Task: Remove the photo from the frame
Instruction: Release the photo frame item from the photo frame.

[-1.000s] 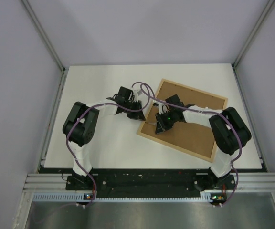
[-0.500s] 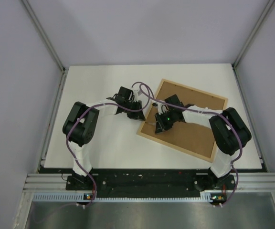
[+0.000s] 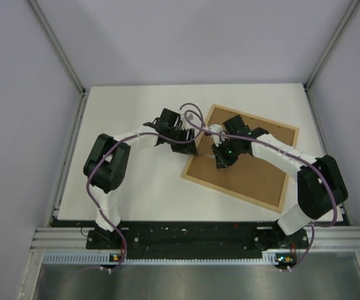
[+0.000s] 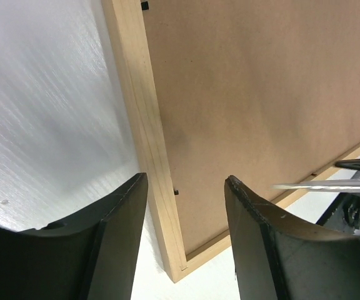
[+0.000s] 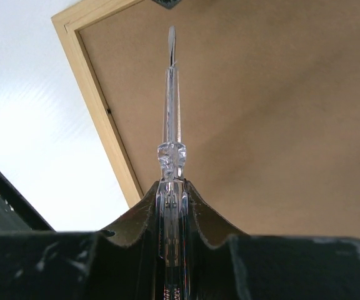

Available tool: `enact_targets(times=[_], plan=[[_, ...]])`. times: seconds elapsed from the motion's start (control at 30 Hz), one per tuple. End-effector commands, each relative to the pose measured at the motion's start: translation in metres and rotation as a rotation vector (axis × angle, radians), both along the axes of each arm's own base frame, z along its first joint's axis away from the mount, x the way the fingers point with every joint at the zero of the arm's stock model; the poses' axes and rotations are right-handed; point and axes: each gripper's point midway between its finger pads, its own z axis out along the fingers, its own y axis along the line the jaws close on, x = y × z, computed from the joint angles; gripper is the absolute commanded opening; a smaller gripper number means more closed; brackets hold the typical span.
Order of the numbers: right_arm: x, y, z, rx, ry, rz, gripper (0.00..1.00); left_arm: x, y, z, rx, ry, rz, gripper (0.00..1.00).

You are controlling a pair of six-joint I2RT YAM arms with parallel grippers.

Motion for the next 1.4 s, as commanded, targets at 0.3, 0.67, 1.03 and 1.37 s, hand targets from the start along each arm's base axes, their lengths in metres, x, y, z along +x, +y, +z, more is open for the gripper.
enact_targets(times=[0.3, 0.67, 1.03, 1.37], plan=[[0.028, -0.091, 0.057, 0.013, -0.181, -0.263, 0.00, -0.004, -0.004, 0.011, 0.184, -0.137, -0.070, 0.60], [0.034, -0.107, 0.045, 0.039, -0.226, -0.378, 0.00, -0.010, -0.002, 0.002, 0.293, -0.134, -0.105, 0.55], [0.034, -0.108, 0.046, 0.044, -0.252, -0.384, 0.00, -0.020, -0.007, -0.007, 0.376, -0.146, -0.140, 0.55], [0.032, -0.106, 0.036, 0.041, -0.218, -0.374, 0.00, -0.021, -0.002, -0.014, 0.463, -0.176, -0.153, 0.51]])
